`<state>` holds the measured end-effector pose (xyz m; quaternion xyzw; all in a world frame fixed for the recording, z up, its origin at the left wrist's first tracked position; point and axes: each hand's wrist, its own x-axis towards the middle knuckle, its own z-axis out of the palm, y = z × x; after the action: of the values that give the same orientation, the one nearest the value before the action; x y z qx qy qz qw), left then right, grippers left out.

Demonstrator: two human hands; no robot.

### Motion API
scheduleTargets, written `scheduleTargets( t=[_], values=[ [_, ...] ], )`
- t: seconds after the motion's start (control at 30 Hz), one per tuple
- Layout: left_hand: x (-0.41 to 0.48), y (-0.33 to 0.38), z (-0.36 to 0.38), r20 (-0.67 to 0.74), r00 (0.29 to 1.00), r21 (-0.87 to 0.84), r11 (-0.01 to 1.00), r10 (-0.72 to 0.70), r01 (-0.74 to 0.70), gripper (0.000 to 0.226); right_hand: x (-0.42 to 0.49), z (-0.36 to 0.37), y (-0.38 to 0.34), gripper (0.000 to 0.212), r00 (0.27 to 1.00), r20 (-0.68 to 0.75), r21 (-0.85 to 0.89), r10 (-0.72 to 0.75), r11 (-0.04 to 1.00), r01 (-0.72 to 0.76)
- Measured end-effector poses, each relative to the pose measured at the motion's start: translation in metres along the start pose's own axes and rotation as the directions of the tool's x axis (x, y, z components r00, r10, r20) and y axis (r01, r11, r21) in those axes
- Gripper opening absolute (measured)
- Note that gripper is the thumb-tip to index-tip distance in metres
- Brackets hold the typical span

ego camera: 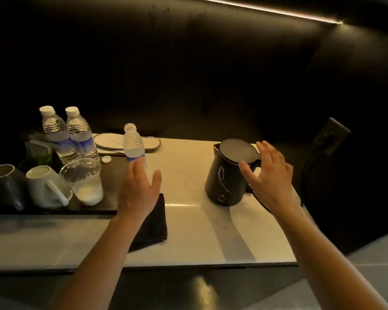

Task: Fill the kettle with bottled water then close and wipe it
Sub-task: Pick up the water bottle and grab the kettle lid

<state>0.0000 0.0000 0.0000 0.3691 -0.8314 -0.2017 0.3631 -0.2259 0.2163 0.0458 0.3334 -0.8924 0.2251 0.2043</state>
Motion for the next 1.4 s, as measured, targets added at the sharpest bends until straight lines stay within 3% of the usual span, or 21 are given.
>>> scheduleTargets(
  t=[0.13, 0.27, 0.43, 0.67, 1.03, 1.13, 1.27, 1.33, 1.4],
  values=[
    [0.043, -0.005, 0.007, -0.223, 0.968, 0.067, 0.989, -0.111, 0.129, 0.062, 0.042, 0.012, 0.007, 0.105, 0.988, 0.149, -0.063, -0.043, 0.997, 0.053],
    [0.082, -0.018, 0.031, -0.175, 0.947, 0.012, 0.961, -0.269, 0.276, 0.079, 0.052, 0.032, 0.017, 0.119, 0.963, 0.248, -0.040, -0.100, 0.993, 0.114],
    [0.117, -0.034, 0.059, -0.157, 0.896, -0.135, 0.908, -0.415, 0.397, 0.087, 0.058, 0.037, 0.027, 0.115, 0.961, 0.204, 0.043, -0.187, 0.982, 0.182],
    [0.129, -0.029, 0.076, -0.196, 0.862, -0.399, 0.841, -0.467, 0.365, 0.070, 0.070, 0.036, 0.041, 0.108, 0.920, 0.175, 0.170, -0.352, 0.931, 0.324],
    [0.087, 0.009, 0.094, -0.183, 0.926, -0.371, 0.895, -0.330, 0.246, 0.046, 0.080, 0.045, 0.070, 0.096, 0.876, 0.135, 0.436, -0.463, 0.822, 0.367],
    [0.068, 0.027, 0.095, -0.167, 0.930, -0.399, 0.885, -0.327, 0.240, 0.042, 0.080, 0.049, 0.081, 0.081, 0.891, 0.155, 0.587, -0.427, 0.765, 0.265],
    [0.041, 0.048, 0.098, -0.176, 0.931, -0.398, 0.888, -0.321, 0.231, 0.042, 0.070, 0.054, 0.093, 0.062, 0.932, 0.261, 0.814, -0.250, 0.577, -0.073],
    [0.029, 0.056, 0.100, -0.183, 0.933, -0.394, 0.892, -0.311, 0.221, 0.043, 0.062, 0.059, 0.099, 0.053, 0.940, 0.307, 0.850, -0.148, 0.487, -0.201],
    [0.019, 0.063, 0.102, -0.189, 0.932, -0.394, 0.893, -0.309, 0.216, 0.045, 0.057, 0.064, 0.103, 0.058, 0.919, 0.389, 0.830, -0.068, 0.459, -0.318]
  ],
)
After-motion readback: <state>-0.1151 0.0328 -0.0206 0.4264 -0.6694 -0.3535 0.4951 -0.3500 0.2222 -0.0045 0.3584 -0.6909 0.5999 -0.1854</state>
